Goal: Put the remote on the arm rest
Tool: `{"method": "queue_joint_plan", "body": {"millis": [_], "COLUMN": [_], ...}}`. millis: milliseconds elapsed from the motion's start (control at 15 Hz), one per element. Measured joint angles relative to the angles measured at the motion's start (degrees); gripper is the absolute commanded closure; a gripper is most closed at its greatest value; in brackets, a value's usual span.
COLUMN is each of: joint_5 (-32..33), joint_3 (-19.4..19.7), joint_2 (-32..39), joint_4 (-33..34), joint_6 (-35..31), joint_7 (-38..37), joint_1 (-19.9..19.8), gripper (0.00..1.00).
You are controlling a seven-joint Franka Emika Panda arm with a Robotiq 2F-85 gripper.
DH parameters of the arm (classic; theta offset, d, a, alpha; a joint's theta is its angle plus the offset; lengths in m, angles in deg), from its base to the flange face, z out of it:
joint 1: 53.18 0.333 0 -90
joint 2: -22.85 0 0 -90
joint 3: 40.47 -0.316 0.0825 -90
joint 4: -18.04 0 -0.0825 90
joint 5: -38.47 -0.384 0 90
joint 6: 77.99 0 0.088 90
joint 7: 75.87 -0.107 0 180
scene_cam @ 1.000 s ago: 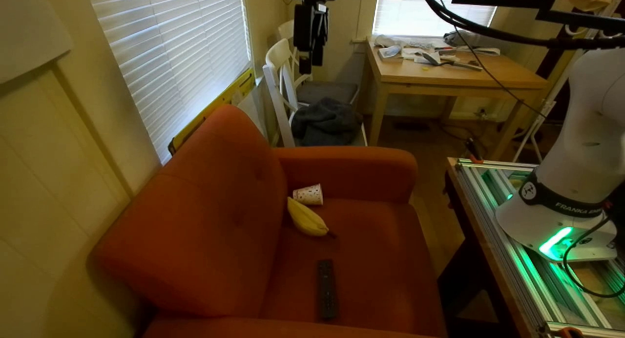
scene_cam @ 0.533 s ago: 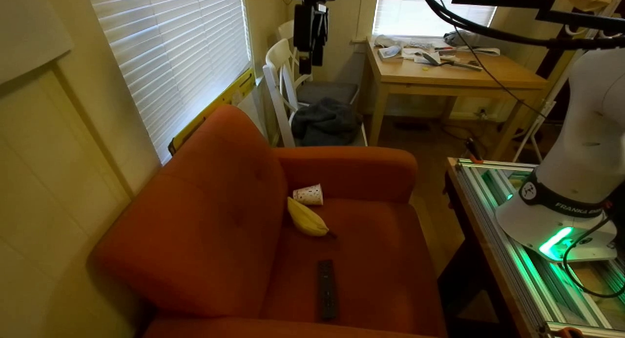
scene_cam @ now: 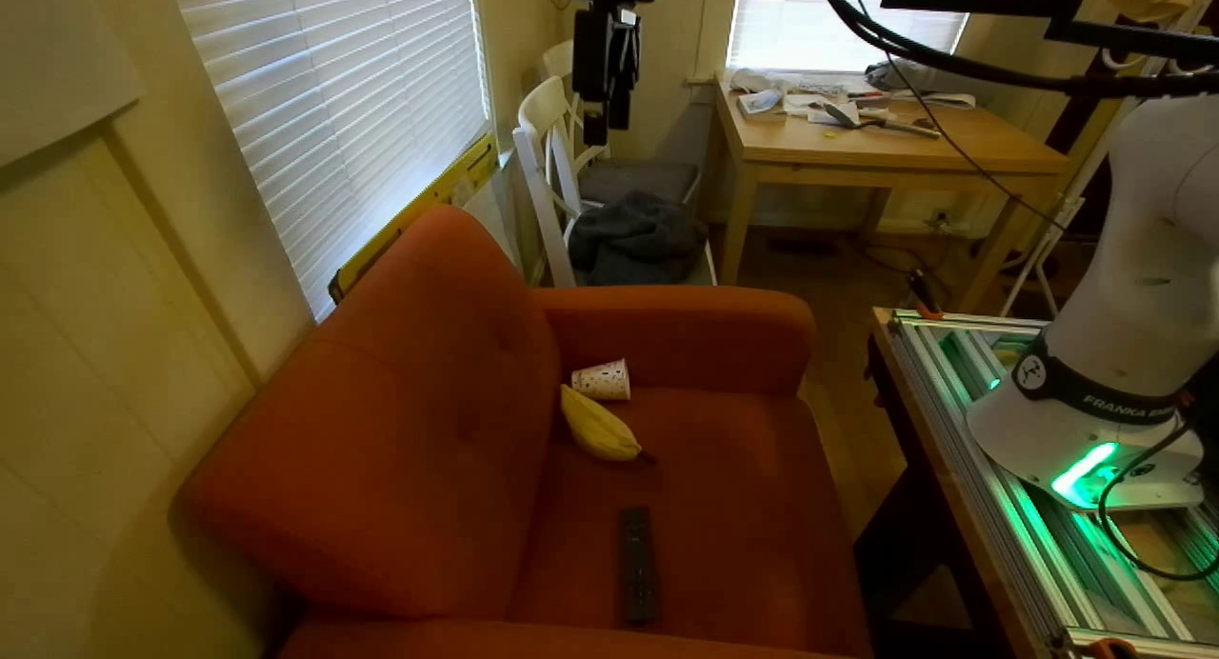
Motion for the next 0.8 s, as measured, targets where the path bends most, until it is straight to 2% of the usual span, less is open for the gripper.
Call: {"method": "queue_joint_plan", "body": {"millis": [600, 800], "joint_5": [0.0, 0.69], "joint_3": [0.0, -1.09], "joint_2": [0.0, 0.13], "joint_4": [0.0, -0.11], "joint_6": [0.0, 0.36], "joint_7": [0.0, 4.41], "joint_1": [0.0, 0.08], "gripper": [0.0, 0.0]}}
